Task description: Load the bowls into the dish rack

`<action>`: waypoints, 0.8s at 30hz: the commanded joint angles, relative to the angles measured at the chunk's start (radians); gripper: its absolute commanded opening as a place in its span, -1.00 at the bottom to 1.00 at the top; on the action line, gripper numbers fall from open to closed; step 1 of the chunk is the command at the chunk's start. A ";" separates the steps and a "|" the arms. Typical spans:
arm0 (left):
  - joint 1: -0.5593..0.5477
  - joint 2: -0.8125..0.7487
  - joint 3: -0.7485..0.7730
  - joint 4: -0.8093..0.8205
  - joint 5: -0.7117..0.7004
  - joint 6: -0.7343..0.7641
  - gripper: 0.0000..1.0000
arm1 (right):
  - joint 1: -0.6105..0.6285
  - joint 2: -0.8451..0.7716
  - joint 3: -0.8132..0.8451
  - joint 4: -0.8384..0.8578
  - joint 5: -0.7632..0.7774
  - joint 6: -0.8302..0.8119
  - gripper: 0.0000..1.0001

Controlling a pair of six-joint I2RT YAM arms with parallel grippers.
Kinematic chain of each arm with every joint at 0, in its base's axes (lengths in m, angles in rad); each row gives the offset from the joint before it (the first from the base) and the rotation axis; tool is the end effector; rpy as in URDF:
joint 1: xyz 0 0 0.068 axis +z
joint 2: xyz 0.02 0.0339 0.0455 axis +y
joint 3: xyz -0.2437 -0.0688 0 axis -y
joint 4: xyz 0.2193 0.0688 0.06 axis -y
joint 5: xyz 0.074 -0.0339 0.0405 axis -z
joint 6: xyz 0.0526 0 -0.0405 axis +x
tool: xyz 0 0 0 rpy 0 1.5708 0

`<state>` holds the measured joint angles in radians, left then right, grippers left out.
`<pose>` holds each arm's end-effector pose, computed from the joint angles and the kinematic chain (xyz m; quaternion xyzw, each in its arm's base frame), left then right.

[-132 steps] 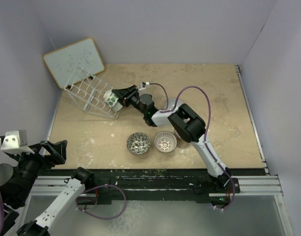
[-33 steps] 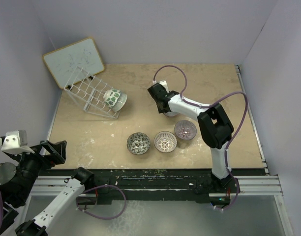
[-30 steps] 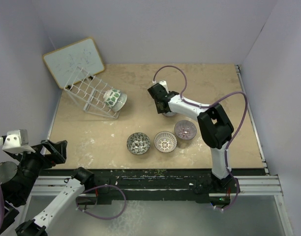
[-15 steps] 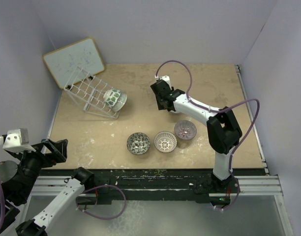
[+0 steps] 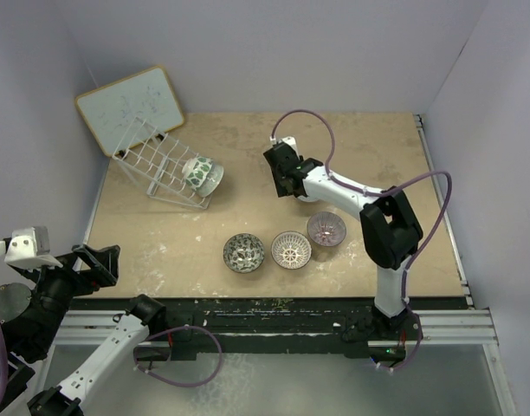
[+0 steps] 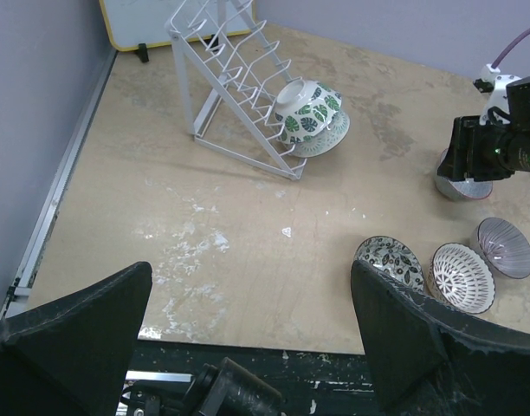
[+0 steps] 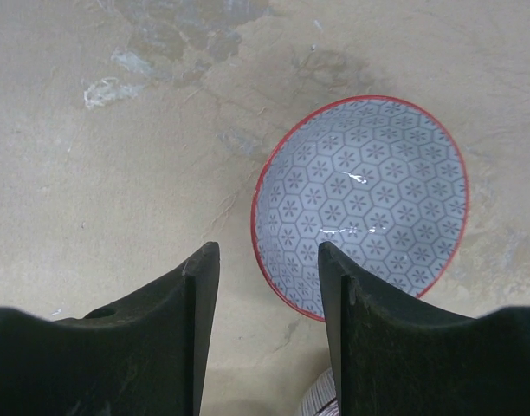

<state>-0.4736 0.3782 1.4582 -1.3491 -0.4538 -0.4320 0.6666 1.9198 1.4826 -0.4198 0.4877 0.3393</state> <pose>-0.0243 0.0384 0.3929 -0.1201 0.7778 -0.0973 0.6091 0.3346 0.2318 0.2130 -0.0649 0.9109 -0.0348 0.4061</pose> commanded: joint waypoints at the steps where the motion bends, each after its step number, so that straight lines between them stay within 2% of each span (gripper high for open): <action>1: -0.005 -0.001 0.018 0.010 -0.007 -0.017 0.98 | 0.001 0.029 0.041 0.012 -0.021 -0.019 0.01; 6: -0.005 -0.011 0.022 -0.001 -0.015 -0.020 0.98 | 0.000 0.066 0.048 0.015 -0.010 -0.016 -0.05; 13: -0.005 -0.016 0.022 -0.013 -0.021 -0.022 0.98 | -0.001 0.093 0.048 0.010 0.052 -0.011 -0.44; 21: -0.006 -0.022 0.022 -0.019 -0.024 -0.024 0.98 | -0.003 0.121 0.056 0.017 0.056 -0.025 -0.50; 24: -0.005 -0.025 0.024 -0.021 -0.026 -0.026 0.98 | -0.005 0.130 0.067 0.010 0.055 -0.028 -0.62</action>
<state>-0.4736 0.3614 1.4624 -1.3781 -0.4625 -0.4393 0.6662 2.0434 1.5036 -0.4118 0.5110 0.3260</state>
